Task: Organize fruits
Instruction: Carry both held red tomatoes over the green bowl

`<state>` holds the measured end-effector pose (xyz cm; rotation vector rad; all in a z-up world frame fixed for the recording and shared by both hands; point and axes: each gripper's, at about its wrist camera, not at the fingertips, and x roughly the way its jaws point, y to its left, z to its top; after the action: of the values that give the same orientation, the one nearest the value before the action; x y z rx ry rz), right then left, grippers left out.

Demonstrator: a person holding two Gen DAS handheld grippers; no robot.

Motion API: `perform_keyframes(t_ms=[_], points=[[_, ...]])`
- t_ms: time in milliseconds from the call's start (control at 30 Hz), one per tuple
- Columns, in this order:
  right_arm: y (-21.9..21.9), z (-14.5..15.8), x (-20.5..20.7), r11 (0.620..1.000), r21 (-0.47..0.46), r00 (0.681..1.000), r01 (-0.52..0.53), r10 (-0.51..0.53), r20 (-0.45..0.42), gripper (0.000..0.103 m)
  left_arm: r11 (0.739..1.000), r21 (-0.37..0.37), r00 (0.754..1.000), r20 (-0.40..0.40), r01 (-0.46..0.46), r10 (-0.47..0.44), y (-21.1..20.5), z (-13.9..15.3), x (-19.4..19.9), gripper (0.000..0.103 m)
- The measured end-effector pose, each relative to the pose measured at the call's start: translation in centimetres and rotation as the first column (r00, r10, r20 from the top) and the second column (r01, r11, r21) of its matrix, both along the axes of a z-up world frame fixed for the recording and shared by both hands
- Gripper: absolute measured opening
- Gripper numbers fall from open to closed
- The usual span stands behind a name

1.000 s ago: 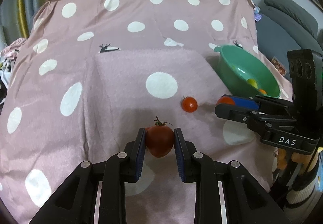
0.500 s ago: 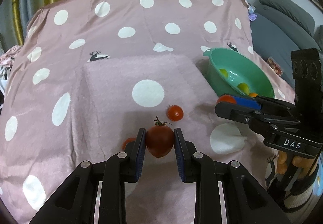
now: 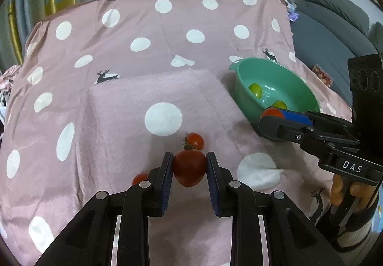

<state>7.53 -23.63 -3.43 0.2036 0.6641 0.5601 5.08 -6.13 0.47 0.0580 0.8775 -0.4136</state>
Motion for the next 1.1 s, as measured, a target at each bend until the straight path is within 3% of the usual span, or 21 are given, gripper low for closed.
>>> perform_keyframes(t_ms=[1100], points=[[-6.2,1.3,-1.6,0.988,0.066,0.988,0.139,-0.143,0.054,0.032,0.993,0.003,0.991,0.055,0.12,-0.12,-7.1,2.3,1.7,0.027]])
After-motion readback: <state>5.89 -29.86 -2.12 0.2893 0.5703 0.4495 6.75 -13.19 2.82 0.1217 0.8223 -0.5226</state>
